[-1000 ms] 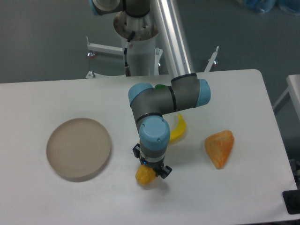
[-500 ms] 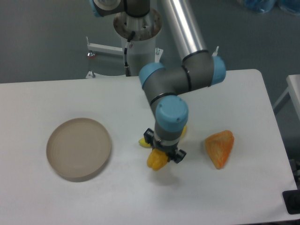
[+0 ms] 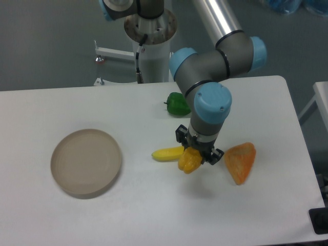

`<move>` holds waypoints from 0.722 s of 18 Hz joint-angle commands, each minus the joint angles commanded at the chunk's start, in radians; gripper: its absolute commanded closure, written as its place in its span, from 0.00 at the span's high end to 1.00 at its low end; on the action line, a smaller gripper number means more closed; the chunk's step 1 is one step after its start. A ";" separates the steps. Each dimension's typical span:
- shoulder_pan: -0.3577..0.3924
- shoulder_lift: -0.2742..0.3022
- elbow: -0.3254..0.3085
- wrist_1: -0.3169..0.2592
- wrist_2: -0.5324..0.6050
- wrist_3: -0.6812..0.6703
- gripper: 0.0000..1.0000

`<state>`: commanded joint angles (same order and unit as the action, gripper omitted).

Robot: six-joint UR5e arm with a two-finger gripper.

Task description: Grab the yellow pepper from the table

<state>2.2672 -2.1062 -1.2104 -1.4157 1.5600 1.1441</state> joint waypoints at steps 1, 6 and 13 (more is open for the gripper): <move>0.005 -0.002 0.008 -0.020 0.002 0.031 0.09; 0.029 0.012 0.008 -0.025 0.008 0.083 0.08; 0.026 0.015 -0.003 -0.023 0.009 0.086 0.08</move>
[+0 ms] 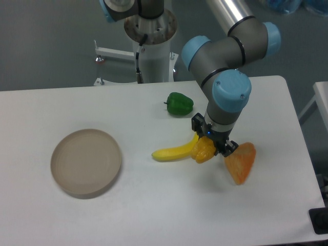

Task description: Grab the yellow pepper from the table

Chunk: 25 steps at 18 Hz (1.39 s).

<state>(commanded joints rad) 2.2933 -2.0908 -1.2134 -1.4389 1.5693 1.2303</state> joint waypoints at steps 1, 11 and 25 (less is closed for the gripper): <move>0.000 0.006 -0.002 0.000 -0.002 0.002 0.08; 0.002 0.012 -0.006 0.000 0.000 0.006 0.09; -0.002 0.012 -0.011 0.003 0.044 0.038 0.09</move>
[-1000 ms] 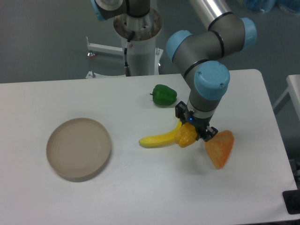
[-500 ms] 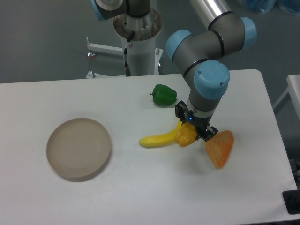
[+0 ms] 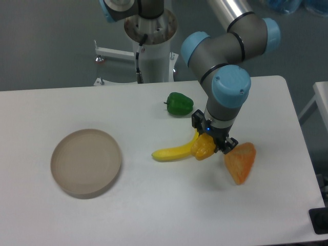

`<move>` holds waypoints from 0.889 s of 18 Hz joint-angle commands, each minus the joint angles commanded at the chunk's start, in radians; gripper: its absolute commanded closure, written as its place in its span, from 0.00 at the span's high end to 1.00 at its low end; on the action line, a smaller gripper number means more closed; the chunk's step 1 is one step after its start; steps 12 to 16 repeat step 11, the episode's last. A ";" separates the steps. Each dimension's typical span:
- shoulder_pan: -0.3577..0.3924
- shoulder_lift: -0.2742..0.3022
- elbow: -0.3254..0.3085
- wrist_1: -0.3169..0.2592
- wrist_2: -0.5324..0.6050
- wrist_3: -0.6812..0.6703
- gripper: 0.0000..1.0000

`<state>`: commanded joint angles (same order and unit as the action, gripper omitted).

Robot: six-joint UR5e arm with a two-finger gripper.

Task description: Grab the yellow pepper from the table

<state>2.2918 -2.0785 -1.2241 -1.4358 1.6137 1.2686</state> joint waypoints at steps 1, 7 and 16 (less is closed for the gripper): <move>0.000 -0.002 0.000 0.002 -0.001 0.000 0.09; 0.006 0.005 0.002 0.003 -0.001 0.000 0.09; 0.014 0.008 0.002 0.003 -0.001 0.003 0.09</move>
